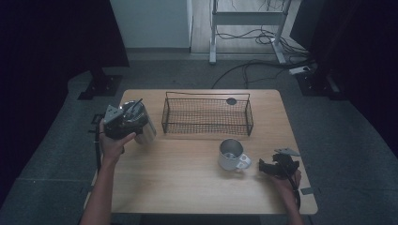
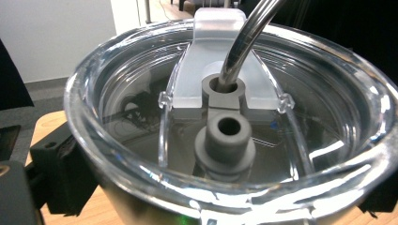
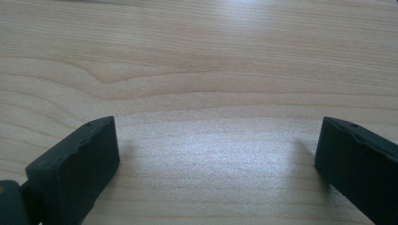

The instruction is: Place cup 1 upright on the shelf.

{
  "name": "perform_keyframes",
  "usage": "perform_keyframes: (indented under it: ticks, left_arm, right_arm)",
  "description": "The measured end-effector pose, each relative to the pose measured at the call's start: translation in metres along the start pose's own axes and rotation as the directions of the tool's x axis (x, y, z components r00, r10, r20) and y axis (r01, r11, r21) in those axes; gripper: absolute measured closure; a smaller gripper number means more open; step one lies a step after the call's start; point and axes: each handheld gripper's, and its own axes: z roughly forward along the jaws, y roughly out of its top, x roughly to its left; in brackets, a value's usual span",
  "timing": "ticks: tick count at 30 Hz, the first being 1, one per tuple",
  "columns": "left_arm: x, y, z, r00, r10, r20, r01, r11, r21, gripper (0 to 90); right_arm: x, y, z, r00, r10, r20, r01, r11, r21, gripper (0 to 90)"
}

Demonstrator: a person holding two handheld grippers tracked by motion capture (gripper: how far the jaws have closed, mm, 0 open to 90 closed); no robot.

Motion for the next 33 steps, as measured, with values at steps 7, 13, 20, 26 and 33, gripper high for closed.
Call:
perform_keyframes:
  ticks: [7,13,20,26,33]
  left_arm:
    - [-0.007,0.008,0.001,0.9999,0.011,0.011,-0.011,0.9999,-0.002,4.1]
    - [-0.012,0.015,0.004,0.9997,0.01,0.023,-0.01,0.9999,-0.007,4.1]
    - [-0.019,0.022,0.006,0.9991,0.016,0.039,-0.016,0.9998,-0.016,4.1]
    - [-0.021,0.025,0.01,0.999,0.009,0.044,-0.009,0.9999,-0.013,4.1]
    - [-0.024,0.03,0.012,0.9985,0.01,0.053,-0.009,0.9998,-0.016,4.1]
  right_arm:
    - [0.0,0.0,0.0,1.0,0.0,0.0,0.0,1.0,0.0,0.0]
    - [0.0,0.0,0.0,1.0,0.0,0.0,0.0,1.0,0.0,0.0]
    - [0.0,0.0,0.0,1.0,0.0,0.0,0.0,1.0,0.001,0.0]
    - [0.0,0.0,0.0,1.0,-0.001,0.0,0.001,1.0,0.001,0.0]
    - [0.0,0.0,0.0,1.0,0.0,0.001,0.0,1.0,0.0,0.1]
